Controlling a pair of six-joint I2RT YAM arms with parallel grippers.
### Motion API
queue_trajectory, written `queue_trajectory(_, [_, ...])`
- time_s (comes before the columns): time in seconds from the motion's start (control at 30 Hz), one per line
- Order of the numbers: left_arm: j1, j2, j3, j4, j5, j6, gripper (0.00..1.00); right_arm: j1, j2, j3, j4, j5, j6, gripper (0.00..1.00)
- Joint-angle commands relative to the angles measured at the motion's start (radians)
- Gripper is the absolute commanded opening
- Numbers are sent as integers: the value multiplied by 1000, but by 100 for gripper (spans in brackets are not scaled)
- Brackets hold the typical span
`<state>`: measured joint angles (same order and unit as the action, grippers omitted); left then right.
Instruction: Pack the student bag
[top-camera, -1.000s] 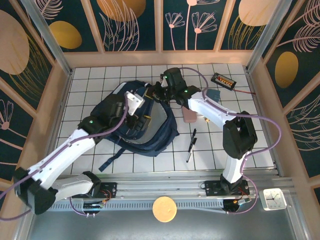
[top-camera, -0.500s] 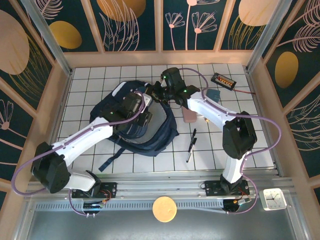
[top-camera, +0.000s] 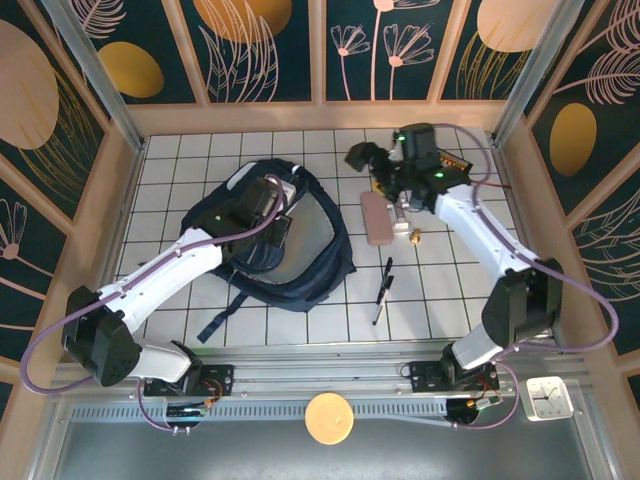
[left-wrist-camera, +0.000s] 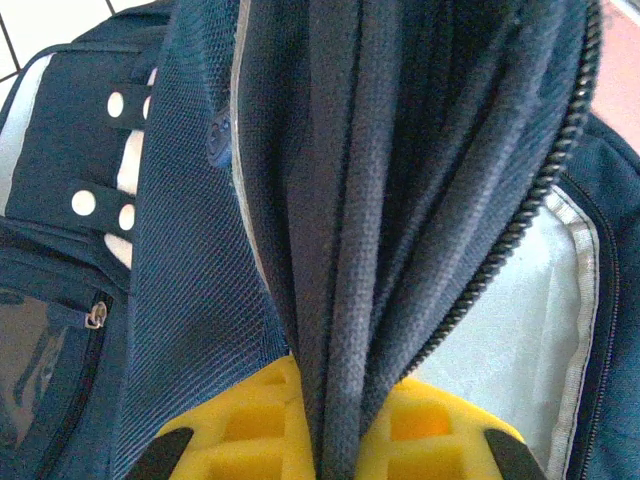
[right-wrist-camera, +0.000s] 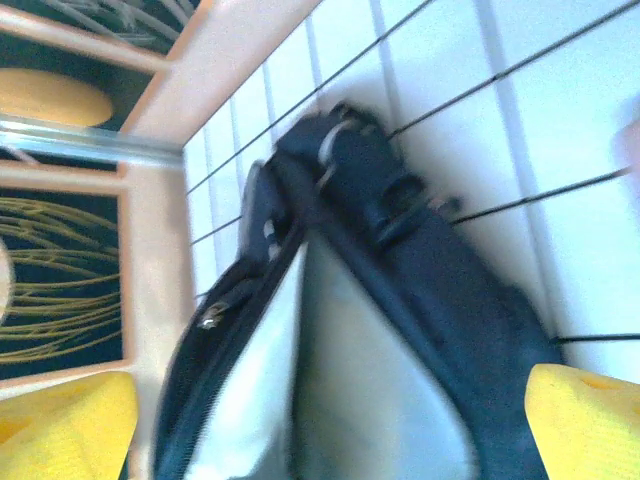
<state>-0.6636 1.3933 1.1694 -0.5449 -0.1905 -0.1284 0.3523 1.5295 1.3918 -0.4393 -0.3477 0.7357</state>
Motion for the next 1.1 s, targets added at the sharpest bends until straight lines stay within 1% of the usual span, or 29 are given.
queue_trajectory(0.0, [19, -9, 72, -2, 56, 37, 0, -29, 70, 6, -278, 102, -325, 99])
queue_trajectory(0.07, [27, -15, 83, 12, 116, 42, 0, -29, 150, 28, -338, 177, -433, 99])
queue_trajectory(0.13, [36, -21, 88, 16, 157, 48, 0, -30, 228, 55, -361, 239, -486, 99])
queue_trajectory(0.2, [53, -22, 91, 8, 199, 55, 0, -26, 288, 80, -344, 277, -513, 99])
queue_trajectory(0.37, [83, -51, 95, -8, 263, 59, 0, -22, 426, 165, -342, 331, -536, 98])
queue_trajectory(0.6, [95, -67, 94, -21, 267, 62, 0, -3, 558, 246, -340, 349, -566, 89])
queue_trajectory(0.67, [97, -66, 90, -20, 267, 65, 0, 8, 582, 262, -342, 349, -564, 89])
queue_trajectory(0.9, [109, -70, 74, -15, 278, 70, 0, 37, 640, 295, -346, 360, -555, 81])
queue_trajectory(1.07, [112, -74, 53, 0, 293, 61, 0, 40, 649, 296, -346, 358, -547, 72])
